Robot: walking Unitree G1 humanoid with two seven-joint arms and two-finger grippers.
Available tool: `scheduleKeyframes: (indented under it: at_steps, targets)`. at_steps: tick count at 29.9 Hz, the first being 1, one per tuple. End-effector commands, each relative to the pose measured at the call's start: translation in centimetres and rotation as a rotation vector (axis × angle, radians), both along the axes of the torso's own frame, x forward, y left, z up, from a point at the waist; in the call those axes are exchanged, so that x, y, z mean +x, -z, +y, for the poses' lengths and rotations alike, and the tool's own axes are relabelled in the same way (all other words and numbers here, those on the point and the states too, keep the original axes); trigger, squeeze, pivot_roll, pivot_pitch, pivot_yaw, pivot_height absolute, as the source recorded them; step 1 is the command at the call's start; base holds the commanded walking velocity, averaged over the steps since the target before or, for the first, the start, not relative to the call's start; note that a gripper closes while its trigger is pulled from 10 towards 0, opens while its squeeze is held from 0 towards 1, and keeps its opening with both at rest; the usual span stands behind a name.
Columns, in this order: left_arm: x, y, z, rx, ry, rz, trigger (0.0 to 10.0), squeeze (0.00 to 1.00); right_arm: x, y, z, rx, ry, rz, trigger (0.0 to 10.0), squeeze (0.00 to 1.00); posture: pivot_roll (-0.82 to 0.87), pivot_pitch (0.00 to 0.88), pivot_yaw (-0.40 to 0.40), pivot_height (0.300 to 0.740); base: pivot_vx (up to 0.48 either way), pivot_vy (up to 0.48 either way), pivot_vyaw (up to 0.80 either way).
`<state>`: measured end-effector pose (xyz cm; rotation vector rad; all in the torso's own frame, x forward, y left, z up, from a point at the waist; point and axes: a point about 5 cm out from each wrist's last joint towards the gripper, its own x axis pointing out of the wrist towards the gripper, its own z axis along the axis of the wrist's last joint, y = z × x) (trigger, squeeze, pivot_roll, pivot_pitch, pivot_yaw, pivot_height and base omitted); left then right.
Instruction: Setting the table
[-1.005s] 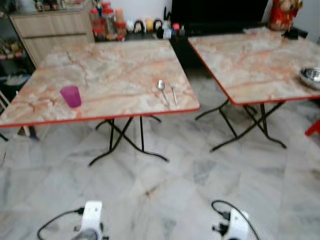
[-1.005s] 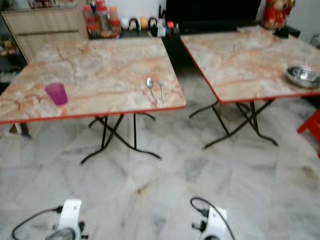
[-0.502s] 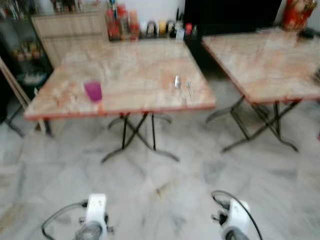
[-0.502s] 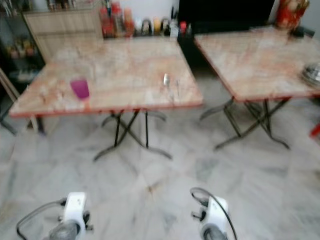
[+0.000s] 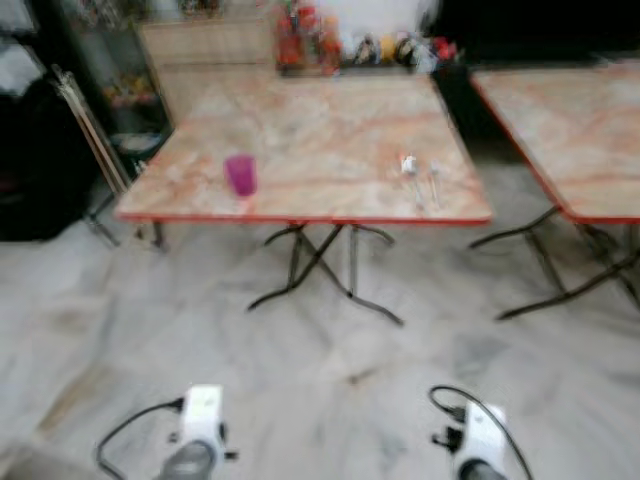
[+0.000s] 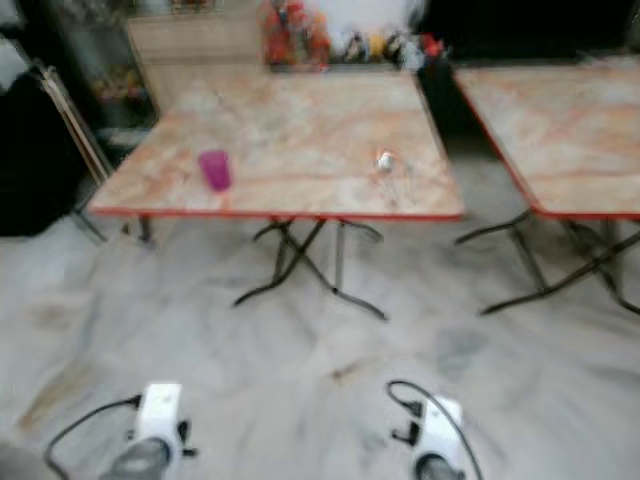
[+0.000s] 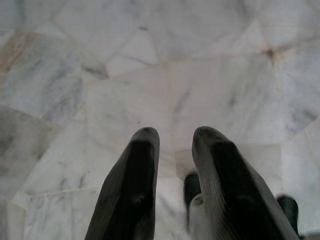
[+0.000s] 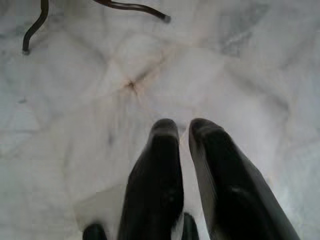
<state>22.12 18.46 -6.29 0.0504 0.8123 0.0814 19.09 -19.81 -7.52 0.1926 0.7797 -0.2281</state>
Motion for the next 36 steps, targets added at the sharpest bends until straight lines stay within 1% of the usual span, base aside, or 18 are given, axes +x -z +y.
scheduleKeyframes:
  at_steps: [1,7,10,14,30,36]
  targets:
    - [-0.06,-0.14,1.21,0.030,-0.015,-0.002,10.0,0.00,0.59,-0.17,1.02,0.023,-0.009,-0.017,10.0,0.00,-0.01,0.000,0.018,0.740,0.420,0.000,0.00]
    - [-0.14,-0.08,1.19,0.027,-0.020,0.003,10.0,0.00,0.14,0.04,0.73,0.017,-0.005,0.000,10.0,0.00,-0.01,0.000,0.012,0.740,0.423,0.000,0.00]
    - [-0.25,-0.02,1.26,0.025,-0.028,0.007,10.0,0.00,0.14,0.03,0.61,-0.008,-0.030,0.007,10.0,0.00,-0.01,0.000,0.010,0.740,0.423,0.000,0.00]
    - [-0.36,0.05,1.26,0.024,-0.031,0.010,10.0,0.00,0.10,0.04,0.56,0.003,-0.018,0.005,10.0,0.00,-0.01,0.000,0.006,0.740,0.421,0.000,0.73]
    - [-0.63,0.22,1.31,0.032,-0.015,0.025,10.0,0.00,0.07,0.08,0.56,-0.009,-0.030,0.013,10.0,0.00,-0.02,0.000,0.010,0.740,0.421,0.000,0.00]
    - [-0.80,0.34,1.22,0.033,0.001,0.036,10.0,0.00,0.08,0.08,0.60,-0.012,-0.033,0.013,10.0,0.00,-0.02,0.000,0.012,0.740,0.000,0.000,0.00]
